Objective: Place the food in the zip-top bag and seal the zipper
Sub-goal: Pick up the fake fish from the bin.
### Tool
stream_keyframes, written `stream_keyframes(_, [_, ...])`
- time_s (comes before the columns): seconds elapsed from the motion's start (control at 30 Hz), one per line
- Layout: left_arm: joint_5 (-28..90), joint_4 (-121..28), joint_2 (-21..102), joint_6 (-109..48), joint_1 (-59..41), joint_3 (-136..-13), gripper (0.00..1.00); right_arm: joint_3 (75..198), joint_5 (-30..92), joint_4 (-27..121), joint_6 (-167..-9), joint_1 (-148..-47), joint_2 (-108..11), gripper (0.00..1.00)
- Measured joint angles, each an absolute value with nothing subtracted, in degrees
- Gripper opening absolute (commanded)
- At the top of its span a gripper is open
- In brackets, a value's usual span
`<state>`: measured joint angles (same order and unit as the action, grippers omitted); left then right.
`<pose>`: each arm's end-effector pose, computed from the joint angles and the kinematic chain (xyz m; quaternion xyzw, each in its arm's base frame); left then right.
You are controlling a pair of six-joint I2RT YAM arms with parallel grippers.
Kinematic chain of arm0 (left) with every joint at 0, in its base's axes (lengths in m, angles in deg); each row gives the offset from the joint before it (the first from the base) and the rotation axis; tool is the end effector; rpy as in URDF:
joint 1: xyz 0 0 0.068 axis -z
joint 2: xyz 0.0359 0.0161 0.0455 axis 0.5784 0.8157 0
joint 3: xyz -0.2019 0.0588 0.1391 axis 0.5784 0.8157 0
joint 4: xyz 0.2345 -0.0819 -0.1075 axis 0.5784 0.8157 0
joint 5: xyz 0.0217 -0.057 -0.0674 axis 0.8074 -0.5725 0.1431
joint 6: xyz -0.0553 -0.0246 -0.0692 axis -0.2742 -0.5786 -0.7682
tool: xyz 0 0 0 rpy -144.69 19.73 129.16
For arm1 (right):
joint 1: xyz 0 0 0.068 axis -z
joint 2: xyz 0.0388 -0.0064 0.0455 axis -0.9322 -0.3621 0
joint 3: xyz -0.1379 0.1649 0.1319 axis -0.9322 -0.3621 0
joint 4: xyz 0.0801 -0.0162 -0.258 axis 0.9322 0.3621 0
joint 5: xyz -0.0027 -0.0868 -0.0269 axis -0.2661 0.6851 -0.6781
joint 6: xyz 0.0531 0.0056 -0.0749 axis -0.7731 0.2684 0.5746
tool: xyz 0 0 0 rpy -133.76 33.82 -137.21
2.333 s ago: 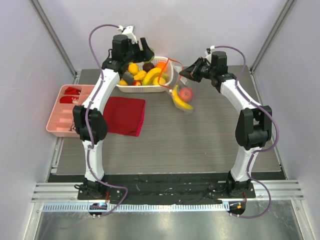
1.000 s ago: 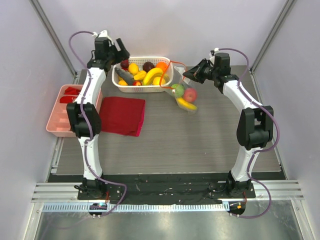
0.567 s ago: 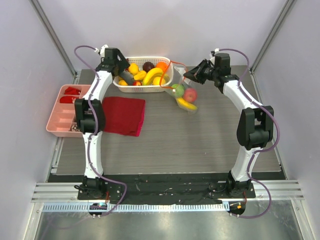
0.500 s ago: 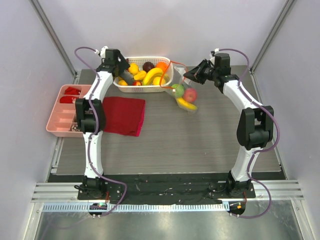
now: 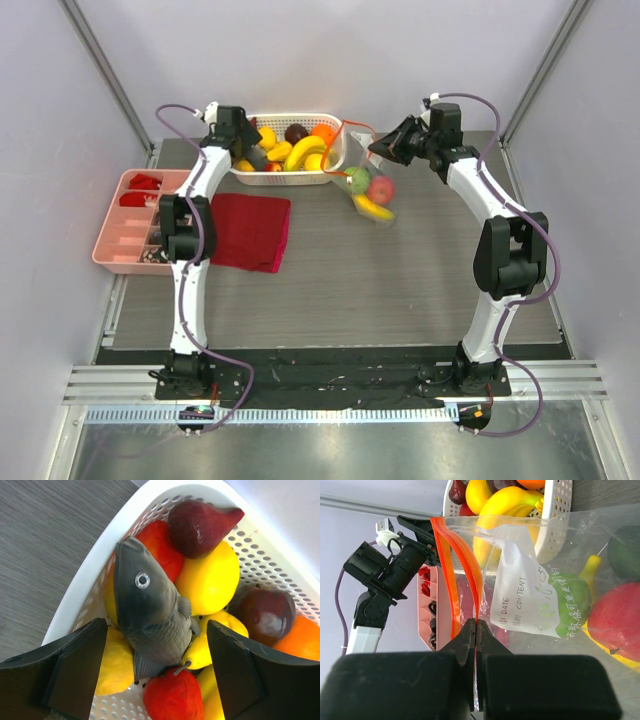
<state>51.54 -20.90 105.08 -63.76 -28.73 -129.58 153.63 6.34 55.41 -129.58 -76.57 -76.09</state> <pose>0.5903 -0.0505 0.1787 -0.3368 0.8223 -0.1075 0.4460 0.4802 0.1101 0.2691 0.1417 0.8123 0.4492 0.3439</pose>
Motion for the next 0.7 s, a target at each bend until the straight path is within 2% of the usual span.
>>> stream_keyframes(0.07, [51.54, -21.25, 105.87, -63.76, -28.77, -130.47, 0.77, 153.77, 6.41, 55.46, -129.32, -76.57, -76.09, 0.01])
stream_keyframes(0.3, [51.50, -22.67, 108.55, -63.45, -28.97, -132.90, 0.75, 153.83, 6.76, 55.78, -128.66, -76.57, -76.09, 0.01])
stream_keyframes(0.4, [51.50, -23.30, 108.93, -63.34, -28.97, -132.92, 0.71, 153.83, 6.93, 55.81, -128.31, -76.54, -76.09, 0.01])
stream_keyframes(0.5, [51.50, -23.89, 109.60, -63.06, -29.01, -133.29, 0.58, 153.83, 6.98, 55.91, -128.05, -76.57, -76.09, 0.01])
stream_keyframes(0.53, [51.45, -24.00, 109.89, -62.82, -29.06, -133.45, 0.51, 153.83, 6.98, 56.02, -127.94, -76.57, -76.09, 0.01])
stream_keyframes(0.7, [51.04, -25.20, 110.15, -61.35, -29.12, -133.64, 0.38, 153.83, 7.04, 56.66, -127.61, -76.54, -76.09, 0.01])
